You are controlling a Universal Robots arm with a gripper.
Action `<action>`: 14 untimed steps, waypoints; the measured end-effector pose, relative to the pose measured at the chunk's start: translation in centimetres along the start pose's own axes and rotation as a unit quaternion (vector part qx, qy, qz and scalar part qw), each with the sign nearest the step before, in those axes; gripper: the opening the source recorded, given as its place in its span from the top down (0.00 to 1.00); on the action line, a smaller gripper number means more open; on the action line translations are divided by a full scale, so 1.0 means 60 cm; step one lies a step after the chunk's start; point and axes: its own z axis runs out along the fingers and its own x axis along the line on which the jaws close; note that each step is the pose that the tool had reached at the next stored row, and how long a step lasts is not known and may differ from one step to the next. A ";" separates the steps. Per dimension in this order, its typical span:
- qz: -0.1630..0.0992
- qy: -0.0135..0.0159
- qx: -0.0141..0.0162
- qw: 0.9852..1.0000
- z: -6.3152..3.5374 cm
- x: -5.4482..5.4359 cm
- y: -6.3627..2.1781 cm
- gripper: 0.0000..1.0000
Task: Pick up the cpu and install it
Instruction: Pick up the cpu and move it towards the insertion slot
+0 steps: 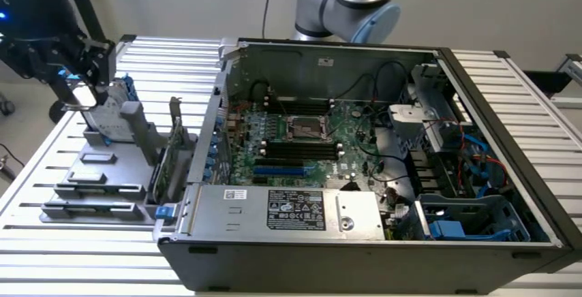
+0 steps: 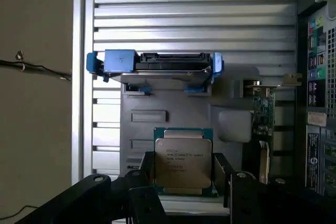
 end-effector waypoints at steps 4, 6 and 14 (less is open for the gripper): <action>0.000 0.003 -0.001 1.000 -0.032 -0.028 0.003 0.46; 0.000 0.004 -0.001 1.000 -0.047 -0.042 0.004 0.46; 0.000 0.007 -0.001 1.000 -0.075 -0.101 0.007 0.46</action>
